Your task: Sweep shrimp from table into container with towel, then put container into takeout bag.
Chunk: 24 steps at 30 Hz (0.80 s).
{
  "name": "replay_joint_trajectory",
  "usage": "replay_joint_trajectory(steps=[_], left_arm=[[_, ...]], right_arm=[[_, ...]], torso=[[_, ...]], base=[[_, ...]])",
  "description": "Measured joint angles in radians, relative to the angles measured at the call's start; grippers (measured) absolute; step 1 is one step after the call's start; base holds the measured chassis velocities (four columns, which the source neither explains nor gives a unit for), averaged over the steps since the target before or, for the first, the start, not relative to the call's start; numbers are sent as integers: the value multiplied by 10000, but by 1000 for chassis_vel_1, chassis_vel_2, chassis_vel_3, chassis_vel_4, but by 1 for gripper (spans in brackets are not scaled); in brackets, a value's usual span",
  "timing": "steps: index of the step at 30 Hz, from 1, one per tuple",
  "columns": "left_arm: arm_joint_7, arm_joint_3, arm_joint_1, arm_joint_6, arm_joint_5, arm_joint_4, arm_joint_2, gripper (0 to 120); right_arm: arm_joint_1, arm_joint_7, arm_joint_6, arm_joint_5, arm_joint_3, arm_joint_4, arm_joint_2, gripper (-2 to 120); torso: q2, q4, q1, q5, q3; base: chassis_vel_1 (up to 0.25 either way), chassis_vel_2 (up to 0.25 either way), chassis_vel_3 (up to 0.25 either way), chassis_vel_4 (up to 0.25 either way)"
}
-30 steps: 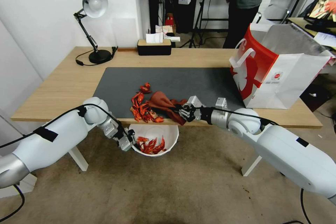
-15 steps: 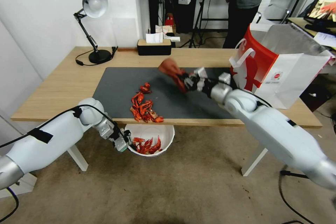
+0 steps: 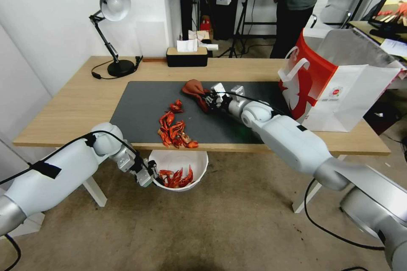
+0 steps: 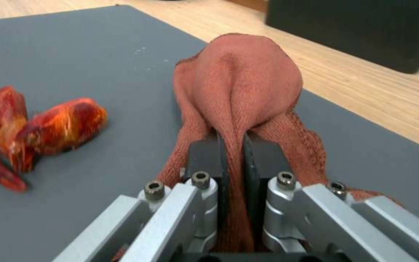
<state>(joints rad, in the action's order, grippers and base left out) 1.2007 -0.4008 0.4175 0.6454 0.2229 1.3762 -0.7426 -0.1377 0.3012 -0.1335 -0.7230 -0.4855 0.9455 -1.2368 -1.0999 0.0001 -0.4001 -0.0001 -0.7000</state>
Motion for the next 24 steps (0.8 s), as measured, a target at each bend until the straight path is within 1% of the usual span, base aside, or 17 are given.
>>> replay_joint_trajectory(steps=[4,7,8,10,12,14,24], left_arm=[[-1,45,1,16,9,-14,-2,0],[-8,126,21,35,9,-24,2,0],[-8,126,21,35,9,-24,2,0],[-12,217,85,66,10,-36,26,0],[-15,265,121,78,10,-37,37,0],[-26,371,219,129,10,-47,86,0],[-29,457,266,153,-22,-10,211,0]], right_arm=[[232,300,-6,4,-149,-393,-223,5],[425,903,11,7,-321,-769,-459,5],[425,903,11,7,-321,-769,-459,5],[456,1307,15,1,-480,-743,-483,5],[445,1440,9,1,-581,-627,-426,5],[318,1692,-4,0,-760,-278,-211,5],[143,1779,-6,-35,-1032,577,371,5]], torso=[[0,0,0,-1,0],[0,-1,0,0,0],[0,-1,0,0,0],[0,0,0,0,0],[0,0,0,0,0],[0,-1,1,2,0],[-1,0,1,3,1]], base=[[0,0,0,0],[0,0,0,0],[0,0,0,0],[0,0,0,0],[0,0,0,0],[0,0,0,0],[0,0,0,0]])
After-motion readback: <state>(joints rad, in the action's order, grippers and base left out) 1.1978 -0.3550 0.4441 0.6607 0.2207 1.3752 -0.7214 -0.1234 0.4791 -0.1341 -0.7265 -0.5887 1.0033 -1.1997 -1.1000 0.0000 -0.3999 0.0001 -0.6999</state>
